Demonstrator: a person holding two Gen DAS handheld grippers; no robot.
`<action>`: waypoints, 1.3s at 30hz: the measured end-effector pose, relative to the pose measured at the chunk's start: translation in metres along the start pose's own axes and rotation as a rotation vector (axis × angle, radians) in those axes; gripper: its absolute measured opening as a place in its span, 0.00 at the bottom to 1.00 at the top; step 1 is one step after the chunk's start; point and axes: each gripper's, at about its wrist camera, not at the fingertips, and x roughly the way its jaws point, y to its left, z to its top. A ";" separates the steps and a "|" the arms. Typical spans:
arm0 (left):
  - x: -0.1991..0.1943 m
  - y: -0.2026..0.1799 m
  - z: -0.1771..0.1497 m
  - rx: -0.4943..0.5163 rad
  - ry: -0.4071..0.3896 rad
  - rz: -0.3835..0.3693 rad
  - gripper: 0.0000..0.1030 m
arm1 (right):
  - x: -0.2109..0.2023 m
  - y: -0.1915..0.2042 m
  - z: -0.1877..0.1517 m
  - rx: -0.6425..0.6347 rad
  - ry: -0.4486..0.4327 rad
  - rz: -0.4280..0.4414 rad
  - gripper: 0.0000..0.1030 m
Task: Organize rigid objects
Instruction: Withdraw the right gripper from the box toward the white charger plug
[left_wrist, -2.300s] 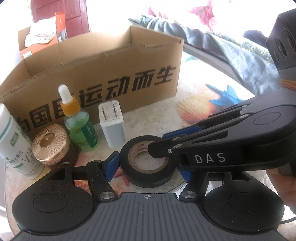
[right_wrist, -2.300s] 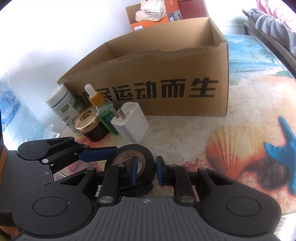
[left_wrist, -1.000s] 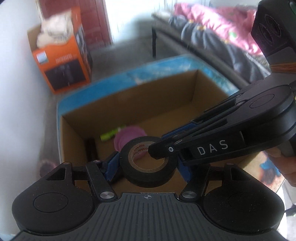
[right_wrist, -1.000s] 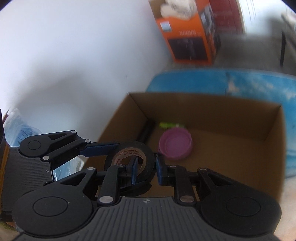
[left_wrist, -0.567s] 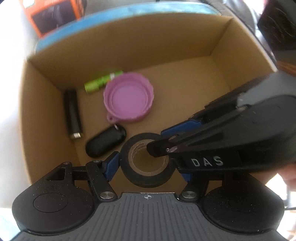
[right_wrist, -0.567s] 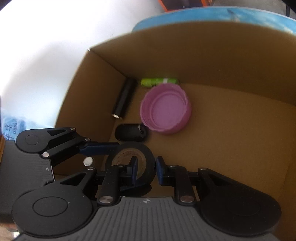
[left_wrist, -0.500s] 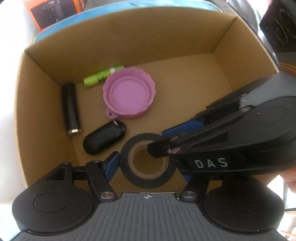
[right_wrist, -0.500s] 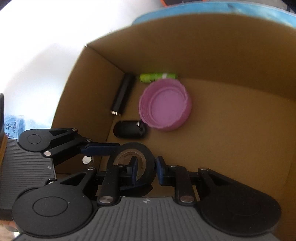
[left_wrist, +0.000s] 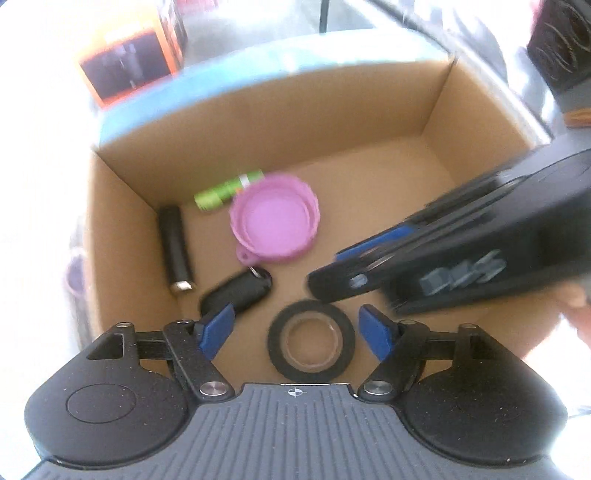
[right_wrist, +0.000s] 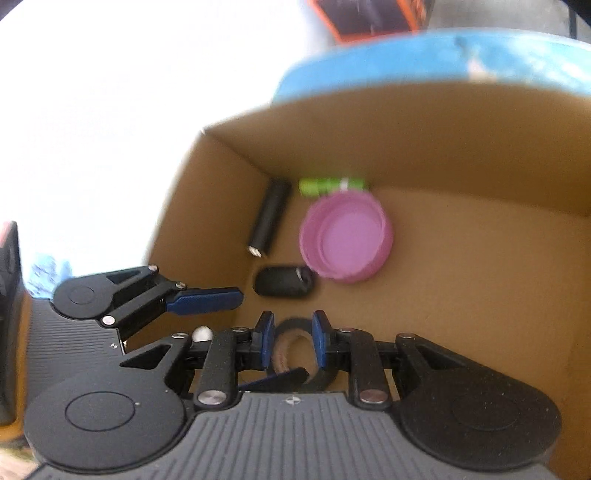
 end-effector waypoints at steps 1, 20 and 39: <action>-0.009 0.000 -0.002 0.002 -0.037 0.004 0.75 | -0.015 0.002 -0.005 -0.003 -0.041 0.011 0.24; -0.105 -0.067 -0.145 -0.069 -0.551 -0.263 0.95 | -0.169 -0.001 -0.199 -0.001 -0.561 -0.023 0.46; -0.025 -0.132 -0.177 0.083 -0.575 0.069 0.86 | -0.070 -0.041 -0.186 0.178 -0.421 0.060 0.45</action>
